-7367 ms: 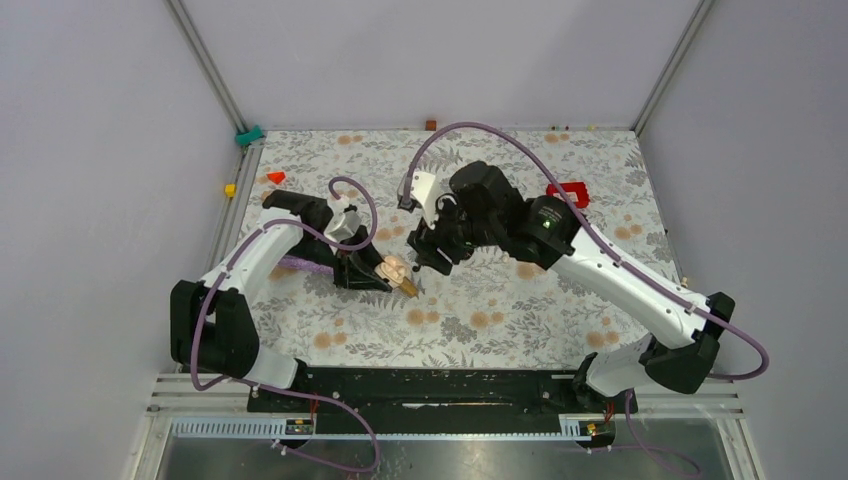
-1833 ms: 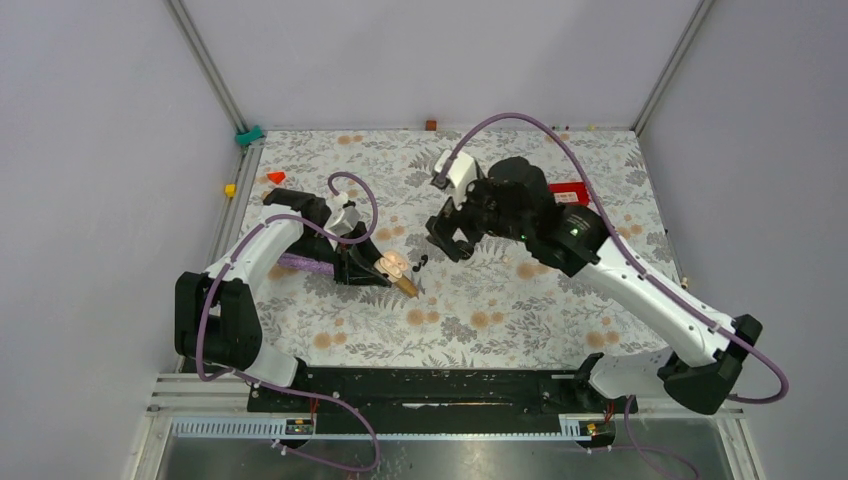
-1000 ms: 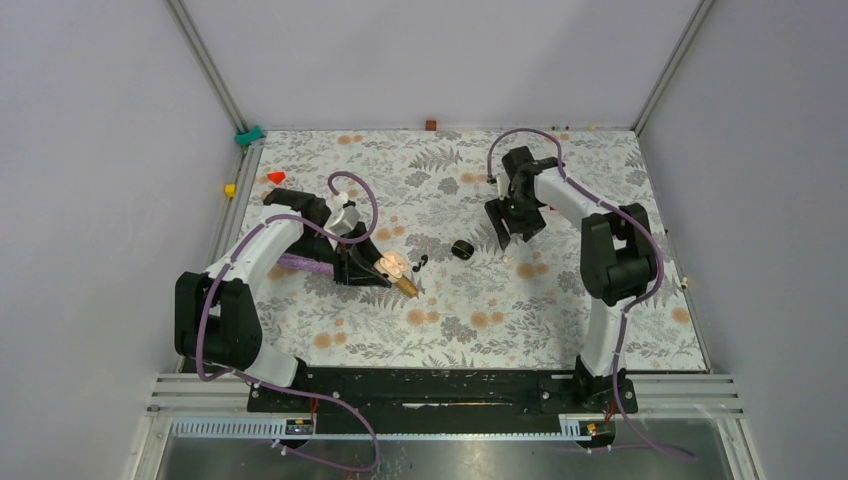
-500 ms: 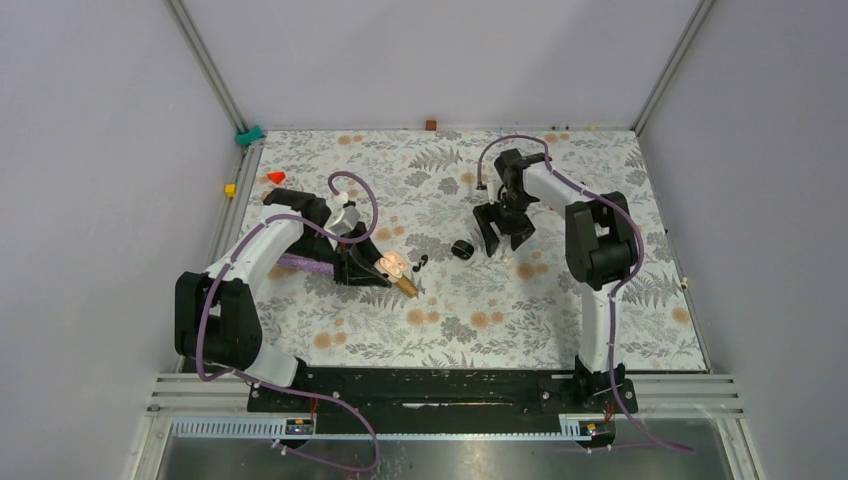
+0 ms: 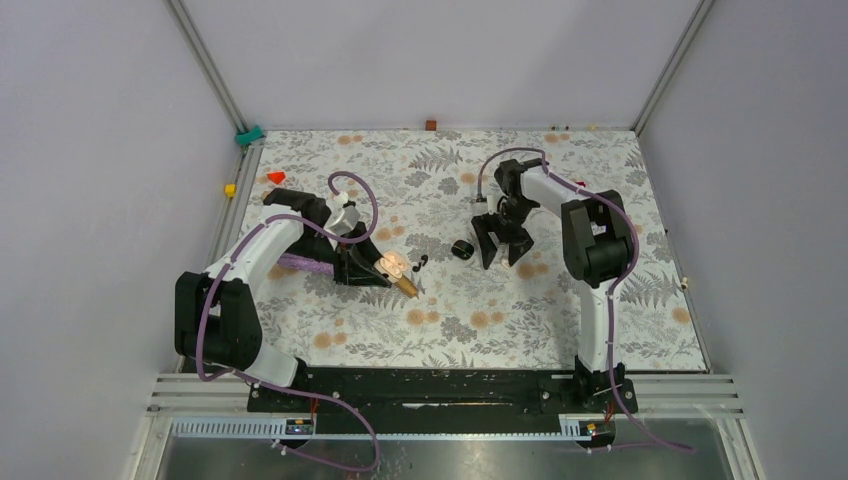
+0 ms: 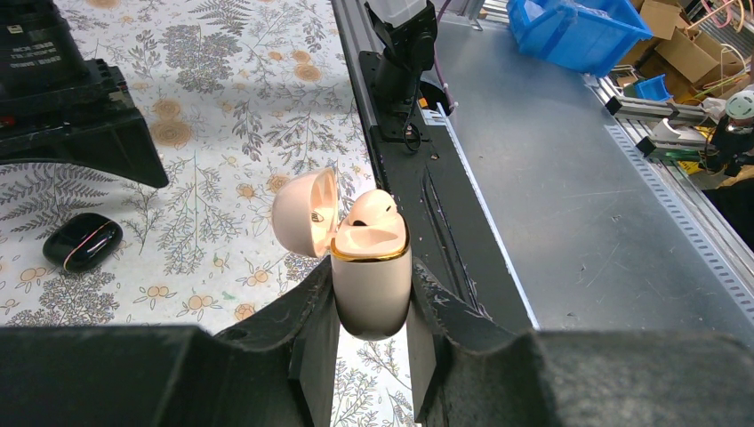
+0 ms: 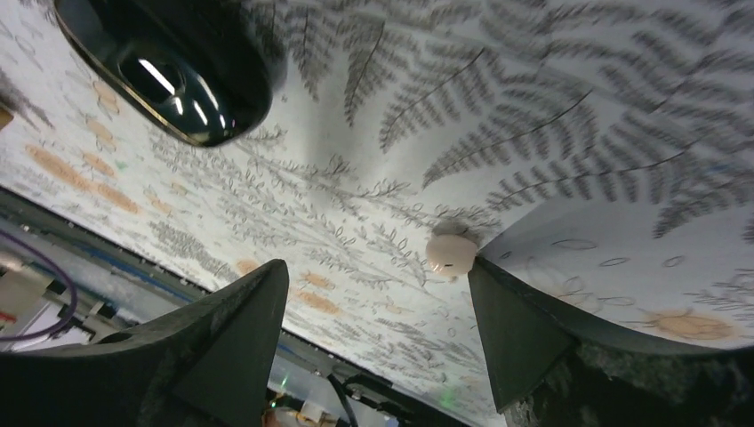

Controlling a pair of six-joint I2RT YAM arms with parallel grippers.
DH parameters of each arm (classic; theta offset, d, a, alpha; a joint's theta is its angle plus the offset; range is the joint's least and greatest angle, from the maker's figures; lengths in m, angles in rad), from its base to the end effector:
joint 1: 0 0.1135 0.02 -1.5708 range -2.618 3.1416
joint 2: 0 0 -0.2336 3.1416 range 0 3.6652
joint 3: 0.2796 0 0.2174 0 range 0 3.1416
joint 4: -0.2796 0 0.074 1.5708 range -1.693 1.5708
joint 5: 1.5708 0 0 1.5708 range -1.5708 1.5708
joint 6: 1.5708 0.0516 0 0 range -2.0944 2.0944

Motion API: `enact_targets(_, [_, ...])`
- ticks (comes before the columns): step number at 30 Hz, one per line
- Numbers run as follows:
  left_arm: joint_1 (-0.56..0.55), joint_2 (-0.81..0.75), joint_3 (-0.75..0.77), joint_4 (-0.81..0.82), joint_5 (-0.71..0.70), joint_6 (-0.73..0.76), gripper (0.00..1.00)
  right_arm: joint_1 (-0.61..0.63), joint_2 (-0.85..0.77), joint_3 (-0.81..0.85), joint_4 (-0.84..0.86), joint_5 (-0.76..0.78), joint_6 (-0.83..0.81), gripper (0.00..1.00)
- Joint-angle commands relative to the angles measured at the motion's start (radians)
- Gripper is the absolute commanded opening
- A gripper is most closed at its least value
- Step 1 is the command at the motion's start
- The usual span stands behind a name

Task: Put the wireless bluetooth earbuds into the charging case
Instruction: Pick up the earbud from the center of the board.

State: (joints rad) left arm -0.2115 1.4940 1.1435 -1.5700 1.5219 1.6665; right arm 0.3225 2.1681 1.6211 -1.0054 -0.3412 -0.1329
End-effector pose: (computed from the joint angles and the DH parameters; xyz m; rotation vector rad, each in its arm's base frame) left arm 0.1776 -0.0908 0.2591 1.3024 1.3369 -1.5252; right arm 0.3391 0.1315 0.1266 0.7005 -3.0014 -0.5312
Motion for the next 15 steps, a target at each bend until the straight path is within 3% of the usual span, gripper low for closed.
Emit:
enact_targets(1, [-0.005,-0.012,0.034,-0.040,0.064,0.017,0.00,0.007,-0.040,-0.067,-0.051,-0.085,0.014,0.83])
enact_targets(8, [-0.005,-0.014,0.036,-0.040,0.063,0.013,0.00,0.007,-0.070,-0.078,-0.062,-0.163,0.010,0.86])
enact_targets(15, [-0.005,-0.017,0.035,-0.040,0.063,0.014,0.00,0.007,-0.192,-0.034,-0.076,-0.080,-0.017,0.87])
